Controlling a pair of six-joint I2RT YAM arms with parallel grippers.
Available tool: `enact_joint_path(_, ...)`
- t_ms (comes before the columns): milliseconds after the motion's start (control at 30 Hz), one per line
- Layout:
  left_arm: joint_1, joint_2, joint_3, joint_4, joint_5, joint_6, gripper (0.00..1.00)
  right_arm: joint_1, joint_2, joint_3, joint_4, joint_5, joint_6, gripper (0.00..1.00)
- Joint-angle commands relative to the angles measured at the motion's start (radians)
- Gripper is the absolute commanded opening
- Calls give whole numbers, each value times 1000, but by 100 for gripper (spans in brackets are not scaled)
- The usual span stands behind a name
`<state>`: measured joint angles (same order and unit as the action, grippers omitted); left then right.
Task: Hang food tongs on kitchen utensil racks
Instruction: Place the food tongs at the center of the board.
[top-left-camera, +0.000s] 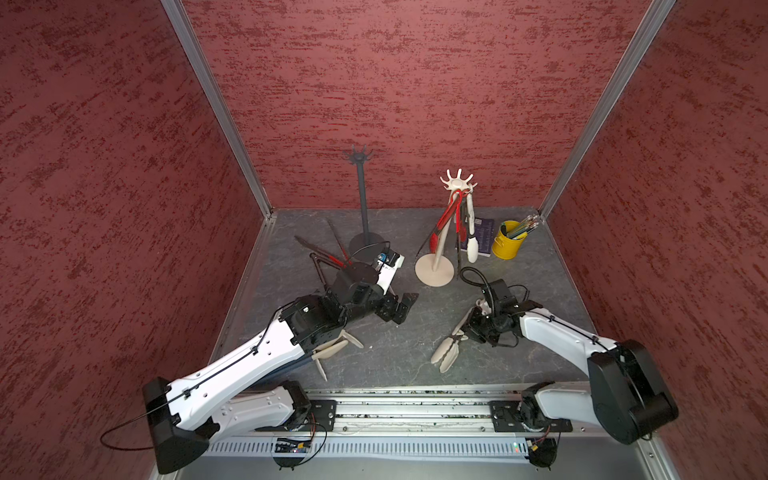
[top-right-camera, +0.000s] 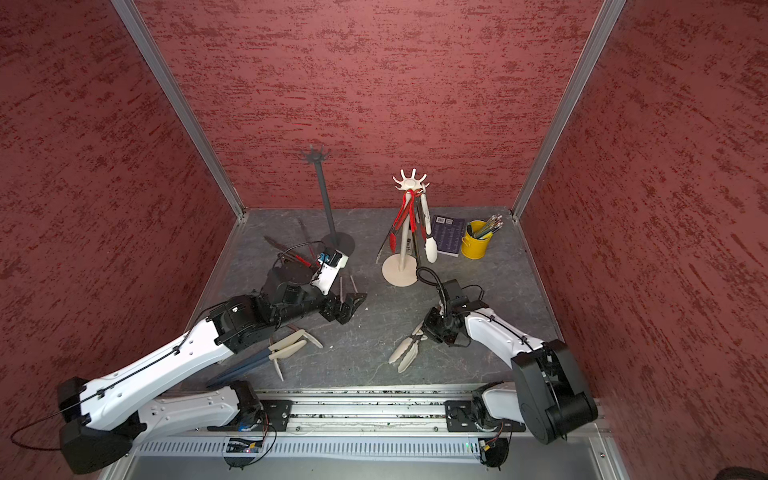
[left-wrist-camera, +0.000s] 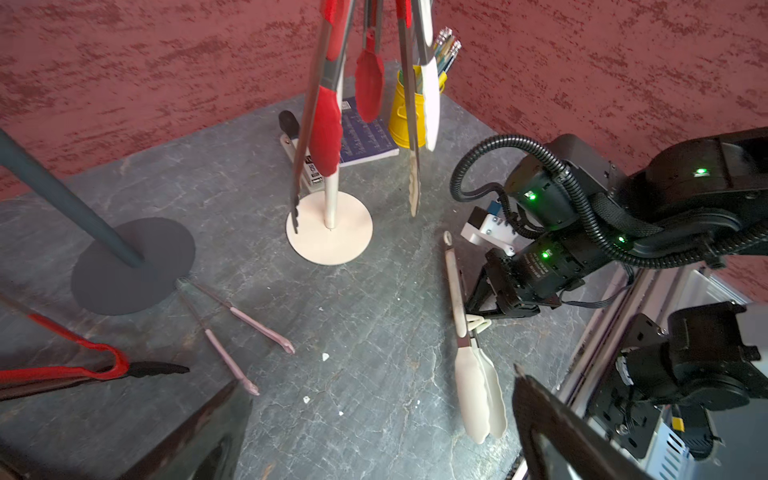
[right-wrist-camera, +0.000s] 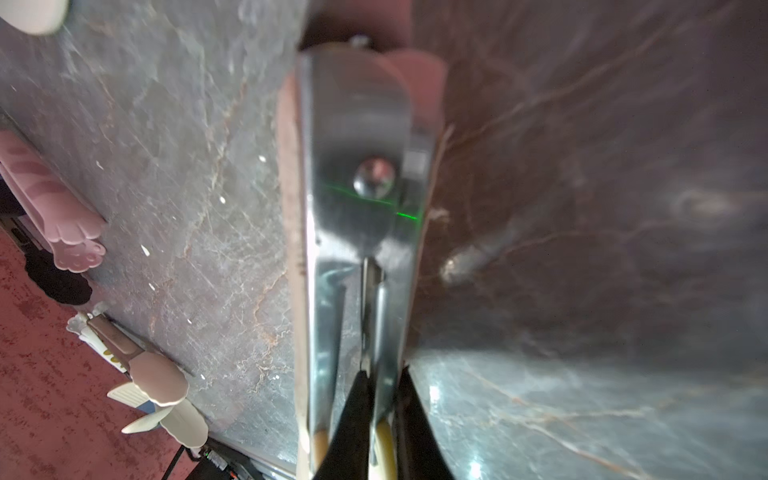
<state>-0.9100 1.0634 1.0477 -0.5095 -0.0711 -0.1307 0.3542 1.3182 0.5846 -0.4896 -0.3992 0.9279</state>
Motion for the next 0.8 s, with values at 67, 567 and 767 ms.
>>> enact_joint_path(67,-27,19,-26,35,72,-40,100,15,7,3,48,-25,84,20)
enact_joint_path(567,-97,183,3,-7,163,-61,96,-26,-71,48,-29,-1,18,50)
enact_joint_path(767,-114,273,38,-18,198,-72,93,-72,-141,61,-96,28,-51,62)
